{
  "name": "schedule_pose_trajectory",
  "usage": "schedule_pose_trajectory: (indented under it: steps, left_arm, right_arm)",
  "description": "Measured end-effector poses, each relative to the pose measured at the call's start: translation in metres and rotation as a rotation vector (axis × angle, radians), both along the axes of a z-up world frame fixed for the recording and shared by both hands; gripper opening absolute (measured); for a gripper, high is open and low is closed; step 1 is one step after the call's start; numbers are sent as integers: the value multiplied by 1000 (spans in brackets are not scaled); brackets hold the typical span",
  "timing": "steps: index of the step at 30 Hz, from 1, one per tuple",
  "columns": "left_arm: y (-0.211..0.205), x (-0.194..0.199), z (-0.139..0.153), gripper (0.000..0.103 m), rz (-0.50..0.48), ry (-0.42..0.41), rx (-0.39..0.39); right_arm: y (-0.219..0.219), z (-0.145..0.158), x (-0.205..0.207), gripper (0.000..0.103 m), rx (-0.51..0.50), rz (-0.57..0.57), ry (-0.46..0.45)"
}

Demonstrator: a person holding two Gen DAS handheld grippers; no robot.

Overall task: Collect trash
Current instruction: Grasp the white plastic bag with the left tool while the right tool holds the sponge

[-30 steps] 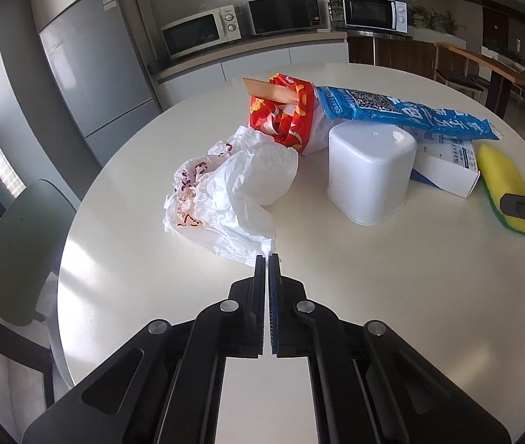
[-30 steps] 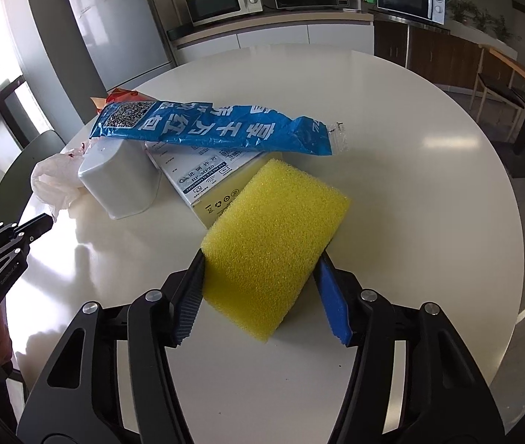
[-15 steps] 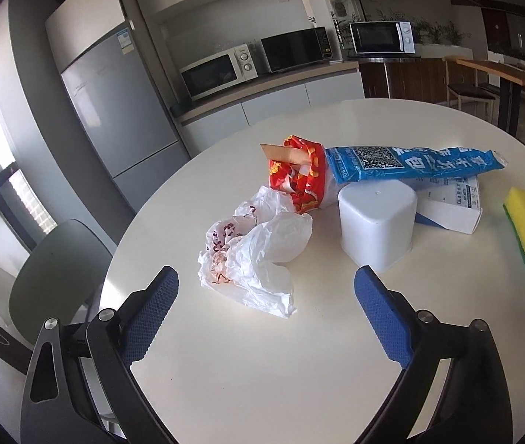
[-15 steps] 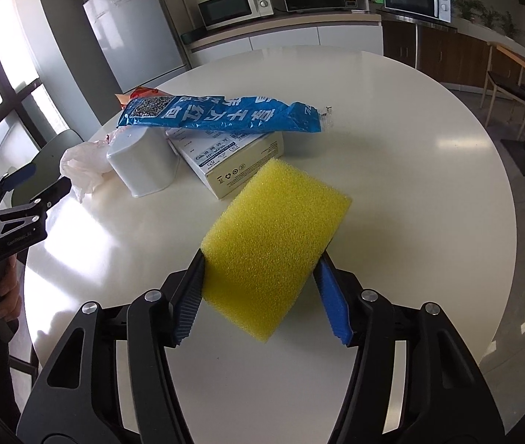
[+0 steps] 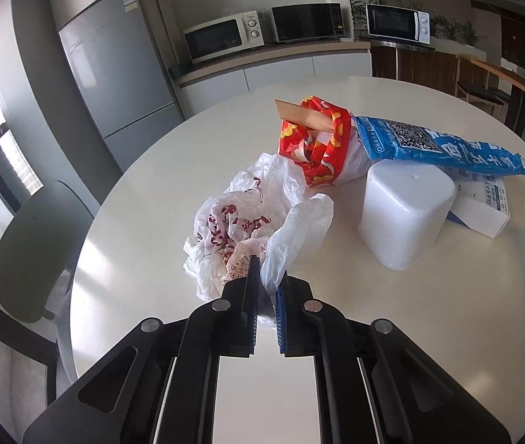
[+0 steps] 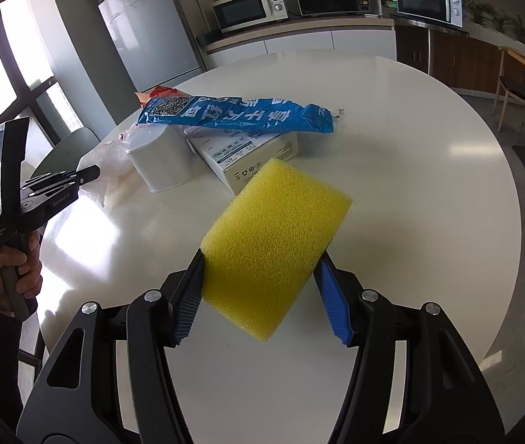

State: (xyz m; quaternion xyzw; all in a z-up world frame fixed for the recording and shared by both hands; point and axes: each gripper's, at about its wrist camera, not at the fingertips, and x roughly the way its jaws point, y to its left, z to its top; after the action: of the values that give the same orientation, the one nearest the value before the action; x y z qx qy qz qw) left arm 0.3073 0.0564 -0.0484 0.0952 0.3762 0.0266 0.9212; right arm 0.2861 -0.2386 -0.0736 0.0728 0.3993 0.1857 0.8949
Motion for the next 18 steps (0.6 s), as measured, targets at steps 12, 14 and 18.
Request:
schedule_pose_trajectory:
  steps: [12, 14, 18]
  left_arm:
    - [-27, -93, 37, 6, -93, -76, -36]
    - [-36, -109, 42, 6, -111, -84, -35]
    - [-49, -138, 46, 6, -150, -82, -40]
  right_arm:
    - [2, 35, -63, 54, 26, 117, -100]
    - [-1, 37, -73, 54, 30, 123, -102]
    - [-6, 38, -94, 54, 36, 156, -102]
